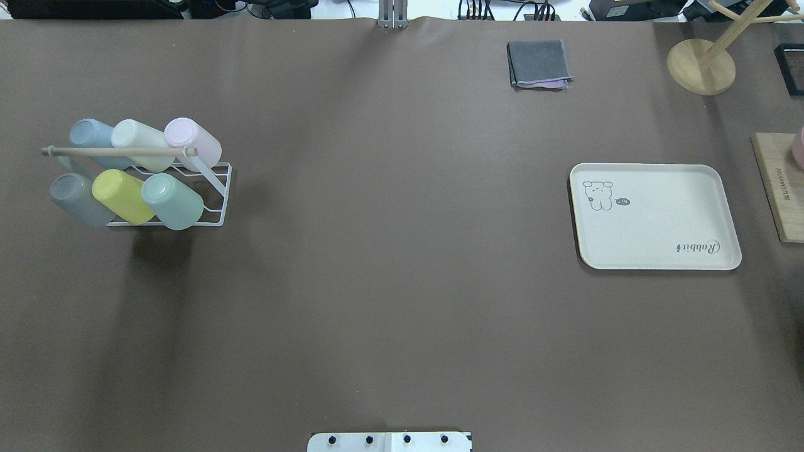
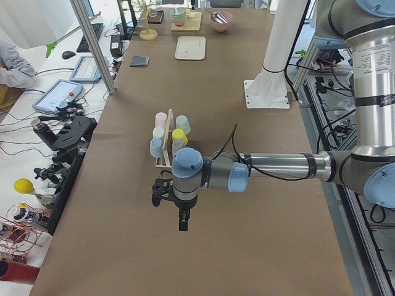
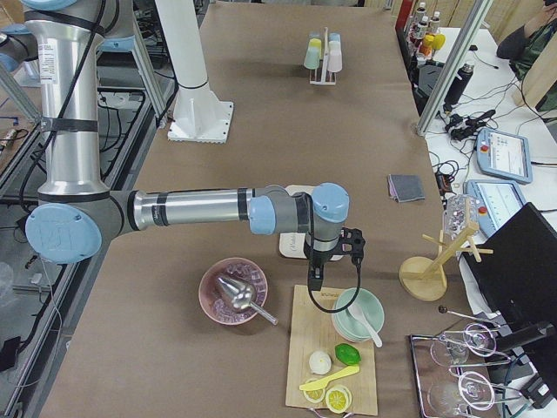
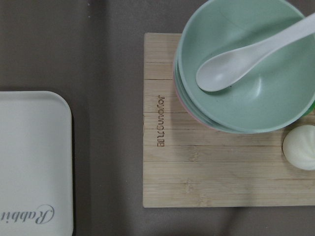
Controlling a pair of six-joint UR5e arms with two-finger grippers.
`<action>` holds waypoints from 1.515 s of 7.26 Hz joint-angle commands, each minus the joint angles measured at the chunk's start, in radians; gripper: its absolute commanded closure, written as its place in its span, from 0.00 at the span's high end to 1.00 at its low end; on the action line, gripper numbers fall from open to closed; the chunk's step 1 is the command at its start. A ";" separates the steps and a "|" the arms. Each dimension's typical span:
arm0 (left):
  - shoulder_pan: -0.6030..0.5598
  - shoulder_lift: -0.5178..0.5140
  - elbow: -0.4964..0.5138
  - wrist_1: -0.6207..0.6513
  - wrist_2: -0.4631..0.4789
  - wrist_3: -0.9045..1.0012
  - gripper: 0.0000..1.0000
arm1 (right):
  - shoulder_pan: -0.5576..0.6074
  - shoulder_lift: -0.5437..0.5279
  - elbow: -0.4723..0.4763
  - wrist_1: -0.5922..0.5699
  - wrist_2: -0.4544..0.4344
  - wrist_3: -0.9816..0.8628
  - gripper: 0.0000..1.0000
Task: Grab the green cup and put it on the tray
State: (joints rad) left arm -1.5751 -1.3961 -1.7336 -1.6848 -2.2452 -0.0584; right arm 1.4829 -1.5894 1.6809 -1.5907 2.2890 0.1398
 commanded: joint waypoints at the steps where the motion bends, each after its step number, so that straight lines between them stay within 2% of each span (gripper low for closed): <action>1: 0.010 -0.003 -0.003 0.005 0.004 0.000 0.99 | 0.000 0.000 0.000 0.000 0.006 -0.002 1.00; 3: 0.032 -0.001 -0.009 0.010 -0.001 0.000 0.99 | 0.000 -0.004 -0.003 -0.002 0.009 0.004 1.00; 4: 0.058 0.000 -0.023 0.075 -0.005 0.000 0.99 | -0.001 -0.004 -0.010 0.000 0.007 0.007 1.00; 5: 0.084 -0.006 -0.036 0.085 -0.011 0.000 0.99 | -0.001 -0.003 -0.013 0.000 0.006 0.007 1.00; 9: 0.220 -0.026 -0.225 0.083 0.004 -0.001 0.99 | -0.003 -0.001 -0.024 0.000 0.007 0.003 1.00; 11: 0.291 -0.130 -0.271 0.085 0.102 -0.001 0.99 | -0.003 0.022 -0.050 0.000 0.009 0.009 1.00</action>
State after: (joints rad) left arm -1.3251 -1.4725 -1.9675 -1.6013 -2.2019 -0.0597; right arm 1.4805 -1.5765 1.6385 -1.5907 2.2971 0.1464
